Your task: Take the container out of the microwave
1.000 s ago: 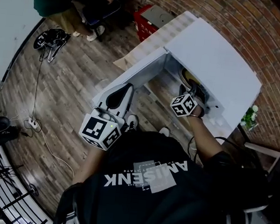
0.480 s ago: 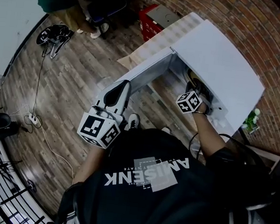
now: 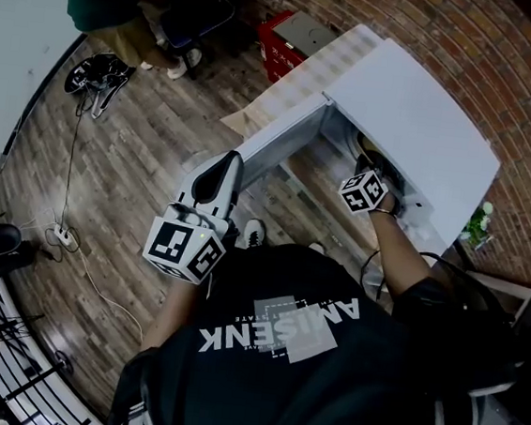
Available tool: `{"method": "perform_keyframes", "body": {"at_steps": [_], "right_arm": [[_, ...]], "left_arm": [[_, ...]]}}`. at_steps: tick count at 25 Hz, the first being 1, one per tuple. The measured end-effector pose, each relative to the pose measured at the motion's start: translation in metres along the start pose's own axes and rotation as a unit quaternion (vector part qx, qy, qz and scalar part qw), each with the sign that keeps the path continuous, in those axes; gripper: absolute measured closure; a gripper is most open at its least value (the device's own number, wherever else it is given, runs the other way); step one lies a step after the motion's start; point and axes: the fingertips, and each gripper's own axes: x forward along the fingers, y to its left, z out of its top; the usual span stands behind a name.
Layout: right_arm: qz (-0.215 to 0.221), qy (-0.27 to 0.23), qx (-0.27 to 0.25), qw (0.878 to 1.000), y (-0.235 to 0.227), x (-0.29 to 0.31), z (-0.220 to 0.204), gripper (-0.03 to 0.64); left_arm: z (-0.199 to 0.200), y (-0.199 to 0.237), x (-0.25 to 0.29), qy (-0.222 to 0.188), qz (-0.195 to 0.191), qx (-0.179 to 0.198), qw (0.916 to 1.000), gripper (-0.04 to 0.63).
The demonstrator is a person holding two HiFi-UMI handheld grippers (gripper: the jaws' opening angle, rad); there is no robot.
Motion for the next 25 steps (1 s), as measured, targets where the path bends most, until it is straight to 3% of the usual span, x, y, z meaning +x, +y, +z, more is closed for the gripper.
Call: {"method": "perform_keyframes", "body": {"at_steps": [5,10,17,25], "right_arm": [[0.006,0.000,0.019,1.000,0.002,-0.007,0.001,0.552],[0.027,0.004,0.037,0.999,0.012,-0.014,0.005,0.561],[0.058,0.009,0.093,0.994,0.031,-0.031,0.010,0.563],[0.076,0.010,0.116,0.990,0.053,-0.047,0.019,0.563]], "left_arm": [[0.000,0.000,0.002,-0.001,-0.017,0.002,0.9999,0.583],[0.002,-0.002,0.003,0.004,-0.028,0.034,0.9990,0.583],[0.005,-0.001,0.013,0.002,-0.062,0.033,0.9975,0.583],[0.002,0.000,0.021,0.009,-0.105,0.026,0.9942,0.583]]}}
